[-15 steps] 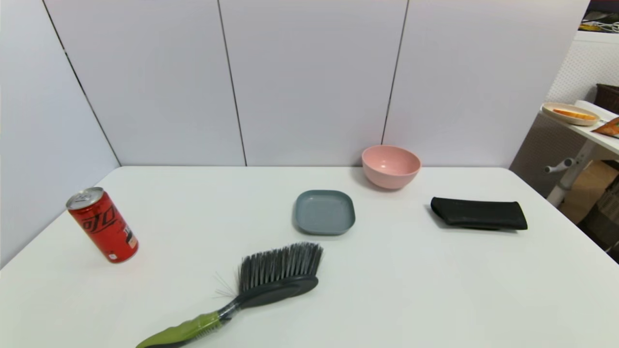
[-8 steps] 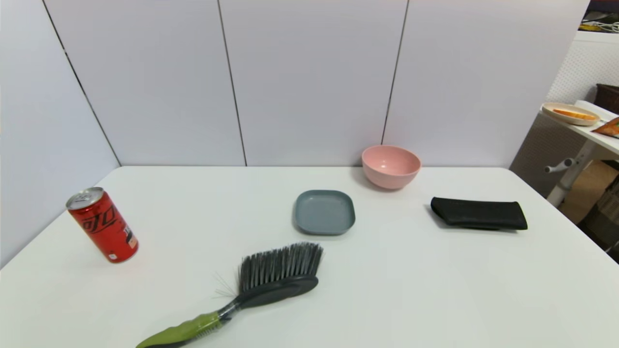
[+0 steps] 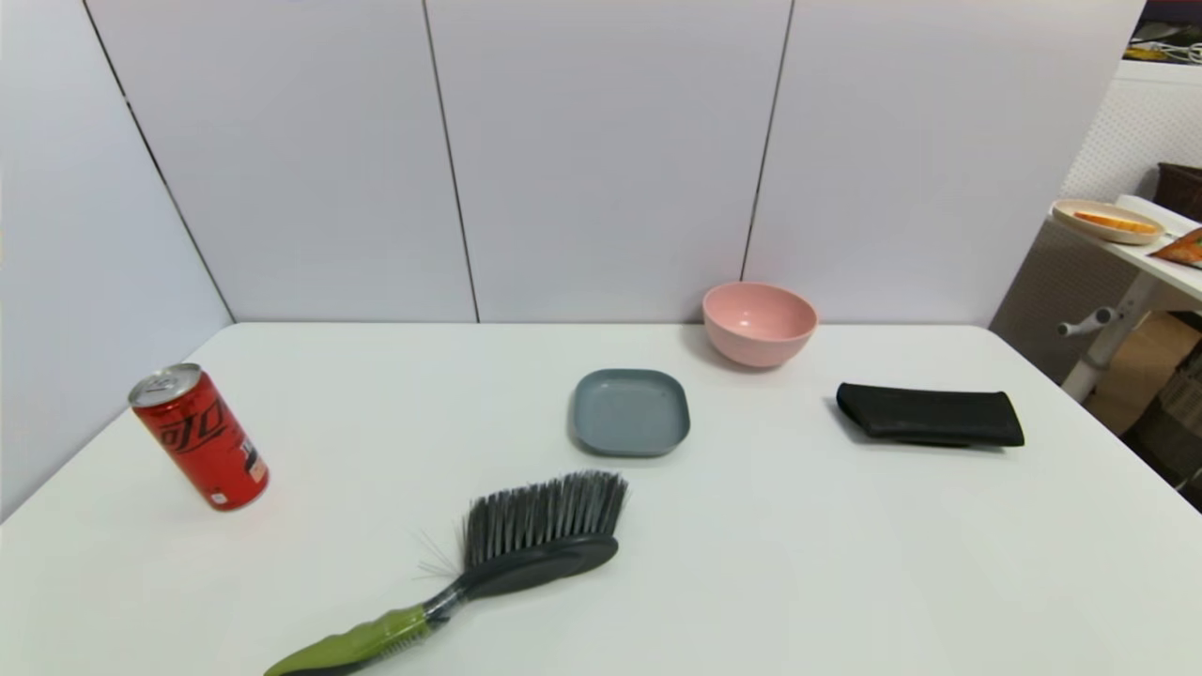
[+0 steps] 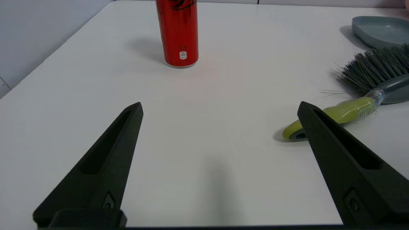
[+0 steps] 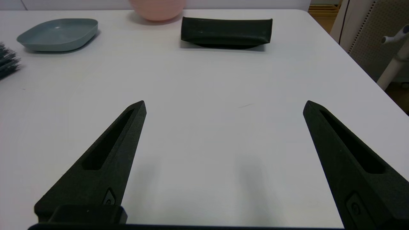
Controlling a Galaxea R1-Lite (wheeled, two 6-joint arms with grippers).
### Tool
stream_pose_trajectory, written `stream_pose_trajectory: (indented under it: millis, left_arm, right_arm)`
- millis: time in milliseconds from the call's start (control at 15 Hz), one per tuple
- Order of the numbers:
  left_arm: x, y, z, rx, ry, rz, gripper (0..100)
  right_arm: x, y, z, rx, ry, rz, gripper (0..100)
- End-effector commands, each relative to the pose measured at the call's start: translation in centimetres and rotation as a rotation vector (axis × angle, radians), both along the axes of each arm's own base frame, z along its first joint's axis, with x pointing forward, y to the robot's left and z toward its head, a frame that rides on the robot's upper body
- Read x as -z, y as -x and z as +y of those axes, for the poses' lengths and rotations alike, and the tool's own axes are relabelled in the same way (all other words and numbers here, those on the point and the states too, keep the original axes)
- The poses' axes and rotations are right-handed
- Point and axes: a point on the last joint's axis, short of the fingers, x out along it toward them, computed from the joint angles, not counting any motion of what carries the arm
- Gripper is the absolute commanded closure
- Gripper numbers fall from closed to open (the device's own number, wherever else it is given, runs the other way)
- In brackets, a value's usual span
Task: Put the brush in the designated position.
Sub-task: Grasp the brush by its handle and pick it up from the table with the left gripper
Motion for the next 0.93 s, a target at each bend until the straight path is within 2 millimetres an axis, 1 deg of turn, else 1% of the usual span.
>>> stream_pose_trajectory:
  millis: [67,133,200,267,333,400,467,600,800,933]
  left_arm:
    - [-7.6,-6.3,-0.5,0.124,-0.208,0.088,0]
    - [-8.8,-8.2,-1.0,0.203,-0.24,0.088,0]
    - [-9.8,-9.9,-1.9,0.32,-0.254,0.099,0]
    - [-10.3,-11.3,-2.9,0.423,-0.276,0.118,0]
    - [-10.3,-12.4,-4.0,0.496,-0.3,0.147,0]
    - [-9.8,-13.3,-5.2,0.573,-0.319,0.187,0]
    - [-9.4,-13.8,-6.3,0.637,-0.336,0.208,0]
    - [-8.4,-15.2,-8.2,0.725,-0.376,0.239,0]
    - [-7.1,-16.9,-9.7,0.833,-0.4,0.261,0]
    - [-6.2,-17.7,-10.2,0.843,-0.408,0.293,0]
  right_arm:
    - [0.0,0.0,0.0,0.0,0.0,0.003,0]
    - [0.0,0.0,0.0,-0.001,0.0,0.003,0]
    - [0.0,0.0,0.0,0.0,0.0,0.003,0]
    - [0.0,0.0,0.0,0.0,0.0,0.003,0]
    - [0.0,0.0,0.0,0.0,0.0,0.003,0]
    - [0.0,0.0,0.0,-0.001,0.0,0.003,0]
    - [0.0,0.0,0.0,0.0,0.0,0.003,0]
    - [0.0,0.0,0.0,-0.001,0.0,0.003,0]
    - [0.0,0.0,0.0,0.0,0.0,0.003,0]
    - [0.0,0.0,0.0,-0.001,0.0,0.003,0]
